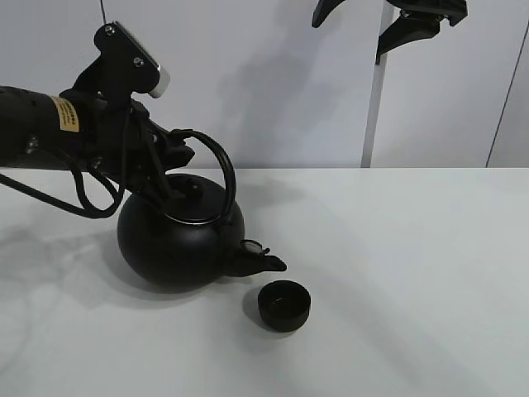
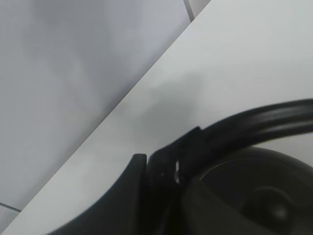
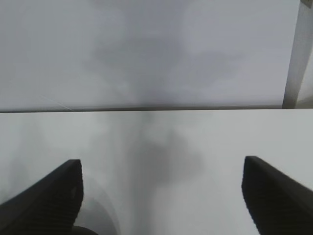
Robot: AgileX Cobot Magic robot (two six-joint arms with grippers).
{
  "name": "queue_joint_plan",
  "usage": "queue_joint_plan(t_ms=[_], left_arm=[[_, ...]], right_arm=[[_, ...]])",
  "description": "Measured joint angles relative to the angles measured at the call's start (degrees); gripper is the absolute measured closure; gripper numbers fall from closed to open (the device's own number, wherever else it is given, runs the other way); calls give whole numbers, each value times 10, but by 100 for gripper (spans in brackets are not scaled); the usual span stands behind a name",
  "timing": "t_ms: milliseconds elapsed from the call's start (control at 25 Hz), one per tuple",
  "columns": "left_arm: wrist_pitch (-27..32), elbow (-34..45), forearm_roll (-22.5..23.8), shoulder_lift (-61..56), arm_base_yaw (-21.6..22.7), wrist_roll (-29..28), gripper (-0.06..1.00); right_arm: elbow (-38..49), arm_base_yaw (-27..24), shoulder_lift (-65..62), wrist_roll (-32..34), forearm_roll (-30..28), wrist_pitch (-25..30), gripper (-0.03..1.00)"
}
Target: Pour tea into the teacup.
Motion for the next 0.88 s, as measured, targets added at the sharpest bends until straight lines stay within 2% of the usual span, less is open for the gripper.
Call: queue_joint_plan(t_ms=[880], left_arm=[[5, 0, -1, 0, 0, 20, 85]], right_arm=[[0, 0, 0, 0, 0, 0, 36]])
